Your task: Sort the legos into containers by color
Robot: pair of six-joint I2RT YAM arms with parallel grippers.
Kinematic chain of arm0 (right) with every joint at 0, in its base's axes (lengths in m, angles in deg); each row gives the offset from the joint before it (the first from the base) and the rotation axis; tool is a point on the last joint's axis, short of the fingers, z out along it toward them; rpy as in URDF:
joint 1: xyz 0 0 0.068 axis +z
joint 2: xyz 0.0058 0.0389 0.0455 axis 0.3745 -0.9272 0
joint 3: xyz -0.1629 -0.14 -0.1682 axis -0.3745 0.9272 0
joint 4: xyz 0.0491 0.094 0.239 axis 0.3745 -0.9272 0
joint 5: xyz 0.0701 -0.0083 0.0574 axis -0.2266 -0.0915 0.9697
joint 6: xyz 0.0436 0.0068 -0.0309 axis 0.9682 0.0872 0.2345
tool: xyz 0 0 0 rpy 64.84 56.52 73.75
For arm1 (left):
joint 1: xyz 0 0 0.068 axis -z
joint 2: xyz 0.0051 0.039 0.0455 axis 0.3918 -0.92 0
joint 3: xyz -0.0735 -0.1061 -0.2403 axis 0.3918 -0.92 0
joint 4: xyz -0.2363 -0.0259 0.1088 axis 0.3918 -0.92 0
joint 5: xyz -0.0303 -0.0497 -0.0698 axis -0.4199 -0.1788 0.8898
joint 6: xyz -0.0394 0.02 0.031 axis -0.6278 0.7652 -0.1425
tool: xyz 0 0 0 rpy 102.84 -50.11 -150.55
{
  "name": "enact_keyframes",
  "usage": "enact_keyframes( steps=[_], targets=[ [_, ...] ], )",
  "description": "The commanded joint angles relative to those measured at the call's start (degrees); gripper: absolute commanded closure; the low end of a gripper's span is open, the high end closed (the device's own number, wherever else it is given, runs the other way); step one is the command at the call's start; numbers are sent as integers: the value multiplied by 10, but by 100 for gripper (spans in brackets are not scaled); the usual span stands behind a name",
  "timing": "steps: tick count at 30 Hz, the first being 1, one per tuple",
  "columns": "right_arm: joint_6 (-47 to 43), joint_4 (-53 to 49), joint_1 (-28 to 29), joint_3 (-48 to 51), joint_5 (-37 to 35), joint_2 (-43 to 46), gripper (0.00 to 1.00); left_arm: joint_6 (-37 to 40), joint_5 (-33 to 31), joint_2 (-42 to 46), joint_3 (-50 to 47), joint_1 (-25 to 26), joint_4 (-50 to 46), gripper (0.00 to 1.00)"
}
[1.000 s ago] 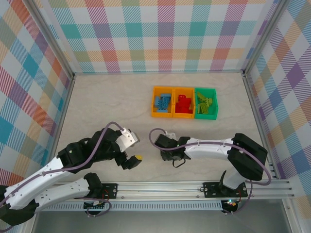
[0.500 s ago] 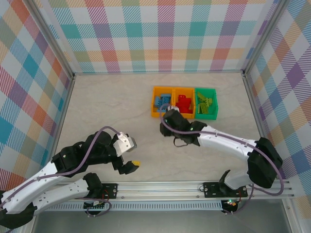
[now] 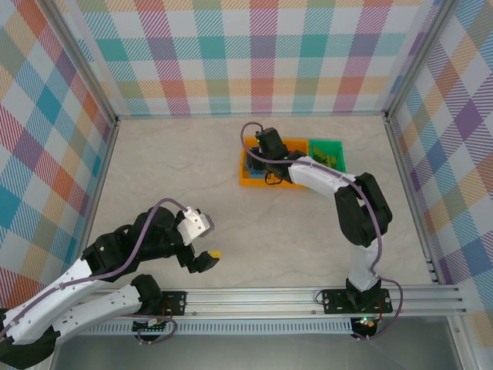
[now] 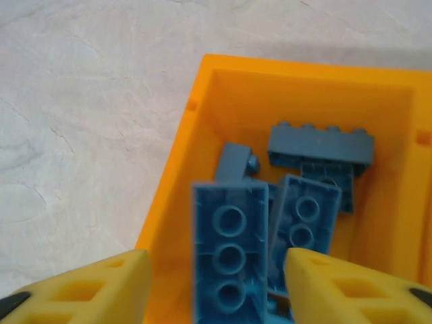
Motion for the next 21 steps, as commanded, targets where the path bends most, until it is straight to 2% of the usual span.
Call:
enact_keyframes(
  steps=[1,3,5,7,10,13,15,17,21],
  targets=[
    [-6,-29,-3,-38,27,9,39,-26,-23,-1,1,-7,12,0],
    [-9,-34,-3,-18,24,34,35,-59,-55,0,8,-7,19,0],
    [-15,-34,-3,17,26,72,29,-107,-114,4,2,-7,56,0],
    [-29,-44,-3,65,29,124,18,-161,-183,10,-24,-7,105,0],
    [-51,-55,-4,152,10,214,0,-182,-293,9,-70,-7,191,0],
    [-72,-62,-6,246,-51,323,0,-168,-424,-11,-125,-13,296,0],
    [-107,-59,-14,308,-67,397,0,-143,-475,-37,-158,-34,360,0],
    [-130,-70,-32,351,-80,460,0,-128,-484,-63,-182,-74,411,0],
    [-139,-52,-113,424,-163,528,0,-126,-437,-117,-221,-182,500,0]
  ],
)
